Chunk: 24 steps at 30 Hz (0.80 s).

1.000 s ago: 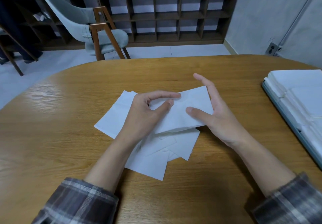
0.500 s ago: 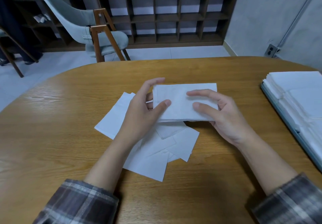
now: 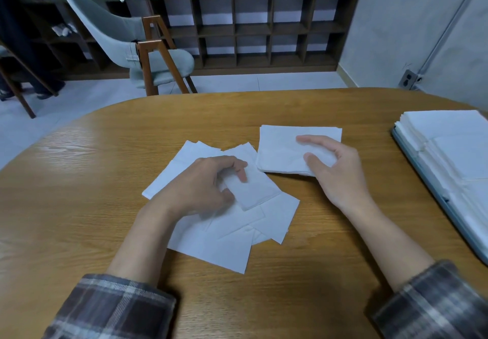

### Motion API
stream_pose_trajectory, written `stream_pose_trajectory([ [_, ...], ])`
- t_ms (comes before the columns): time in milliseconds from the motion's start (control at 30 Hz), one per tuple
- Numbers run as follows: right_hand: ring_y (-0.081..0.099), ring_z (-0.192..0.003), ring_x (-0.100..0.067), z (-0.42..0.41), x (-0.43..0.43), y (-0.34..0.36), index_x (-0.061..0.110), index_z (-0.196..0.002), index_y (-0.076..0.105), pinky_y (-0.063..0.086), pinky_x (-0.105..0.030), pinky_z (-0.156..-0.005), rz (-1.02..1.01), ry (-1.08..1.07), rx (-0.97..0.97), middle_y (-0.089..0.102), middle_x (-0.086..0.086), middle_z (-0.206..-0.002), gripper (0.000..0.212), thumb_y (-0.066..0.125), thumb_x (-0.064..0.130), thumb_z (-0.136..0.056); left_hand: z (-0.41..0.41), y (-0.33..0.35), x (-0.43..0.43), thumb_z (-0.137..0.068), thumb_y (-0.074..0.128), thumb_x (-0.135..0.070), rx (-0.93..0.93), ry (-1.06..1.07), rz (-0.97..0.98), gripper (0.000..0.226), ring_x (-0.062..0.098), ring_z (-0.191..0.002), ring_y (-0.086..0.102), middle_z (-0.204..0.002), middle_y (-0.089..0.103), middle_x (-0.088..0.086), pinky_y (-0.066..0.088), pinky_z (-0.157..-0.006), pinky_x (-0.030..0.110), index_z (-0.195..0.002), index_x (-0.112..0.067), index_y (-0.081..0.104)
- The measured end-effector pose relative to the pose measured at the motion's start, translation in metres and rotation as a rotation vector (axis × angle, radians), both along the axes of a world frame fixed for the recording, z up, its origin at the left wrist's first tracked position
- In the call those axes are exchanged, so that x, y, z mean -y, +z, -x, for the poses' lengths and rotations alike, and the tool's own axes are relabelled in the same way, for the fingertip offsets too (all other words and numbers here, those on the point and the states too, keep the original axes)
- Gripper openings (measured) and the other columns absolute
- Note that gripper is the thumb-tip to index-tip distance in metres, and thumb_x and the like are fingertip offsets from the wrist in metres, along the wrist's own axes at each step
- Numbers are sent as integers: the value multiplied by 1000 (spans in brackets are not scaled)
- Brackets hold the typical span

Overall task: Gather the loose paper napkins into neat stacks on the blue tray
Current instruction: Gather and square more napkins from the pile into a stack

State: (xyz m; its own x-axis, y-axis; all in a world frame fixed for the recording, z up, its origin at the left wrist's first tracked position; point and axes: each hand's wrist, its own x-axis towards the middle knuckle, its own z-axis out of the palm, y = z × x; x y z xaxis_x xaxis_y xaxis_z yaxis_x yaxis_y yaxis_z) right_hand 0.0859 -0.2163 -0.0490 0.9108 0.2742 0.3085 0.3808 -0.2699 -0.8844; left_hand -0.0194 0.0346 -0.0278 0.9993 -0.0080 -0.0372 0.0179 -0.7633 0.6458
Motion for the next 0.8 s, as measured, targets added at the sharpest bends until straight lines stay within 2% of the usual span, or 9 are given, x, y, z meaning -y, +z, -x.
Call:
stream_pose_trajectory([
  [67, 58, -121, 13, 0, 0, 0, 25, -117, 78, 39, -6, -104, 3, 1, 3, 72, 26, -120, 36, 61, 0, -97, -3, -5, -1, -85, 79, -11, 57, 8, 5, 24, 12, -85, 67, -131, 67, -27, 45, -70, 12, -94, -32, 74],
  [133, 59, -122, 11, 0, 0, 0, 26, -117, 78, 40, -8, -105, 1, 4, 1, 73, 26, -120, 36, 61, 0, -97, -6, -8, 0, -88, 84, -20, 134, 43, 48, 9, -3, -107, 68, -126, 73, -20, 45, -83, 6, -94, -24, 79],
  [167, 59, -122, 10, 1, -1, 0, 26, -117, 78, 40, -8, -105, -1, 5, 1, 73, 25, -120, 36, 61, 0, -97, -7, -9, 2, -88, 85, -24, 175, 59, 73, 9, -6, -109, 67, -121, 75, -17, 45, -84, 5, -96, -22, 81],
  [333, 60, -121, 8, 2, 0, 1, 26, -118, 78, 42, -12, -104, -25, 34, -1, 73, 25, -120, 35, 62, 2, -98, -8, -10, 21, -93, 81, -26, 324, 7, 151, 4, 7, -92, 69, -92, 76, -16, 47, -78, 15, -93, -23, 84],
  [433, 62, -121, 5, 5, 0, 4, 24, -118, 78, 42, -11, -101, -57, 107, 3, 74, 21, -121, 29, 65, 5, -99, -9, -13, 28, -95, 78, -25, 381, -9, 174, 7, 9, -84, 66, -89, 73, -16, 44, -71, 17, -97, -23, 85],
  [567, 65, -123, -4, 13, 3, 12, 21, -119, 77, 45, -16, -103, -23, 290, 20, 75, 15, -122, 25, 74, 26, -95, -9, -13, 33, -95, 78, -19, 501, 19, 190, 9, 4, -77, 62, -88, 75, -11, 41, -66, 13, -100, -17, 85],
  [667, 70, -108, -6, 16, -2, 8, 23, -106, 81, 49, -20, -95, 12, 279, 10, 78, 13, -109, 18, 83, 29, -89, -9, -11, 36, -94, 79, -20, 557, -6, 185, 9, 9, -80, 66, -90, 78, -8, 45, -64, 20, -101, -17, 85],
  [767, 71, -88, -8, 16, -6, 6, 21, -91, 80, 51, -20, -81, -59, 219, -12, 78, 12, -94, 2, 82, 20, -90, -9, -9, 32, -93, 81, -25, 541, 0, 158, 9, 12, -87, 70, -93, 78, -12, 50, -71, 26, -98, -19, 84],
  [800, 71, -86, -6, 15, -5, 8, 21, -89, 79, 50, -17, -79, -86, 208, -26, 78, 13, -92, 5, 80, 17, -92, -9, -8, 30, -92, 82, -25, 532, 31, 166, 7, 10, -88, 71, -92, 78, -13, 51, -74, 26, -96, -19, 84],
])
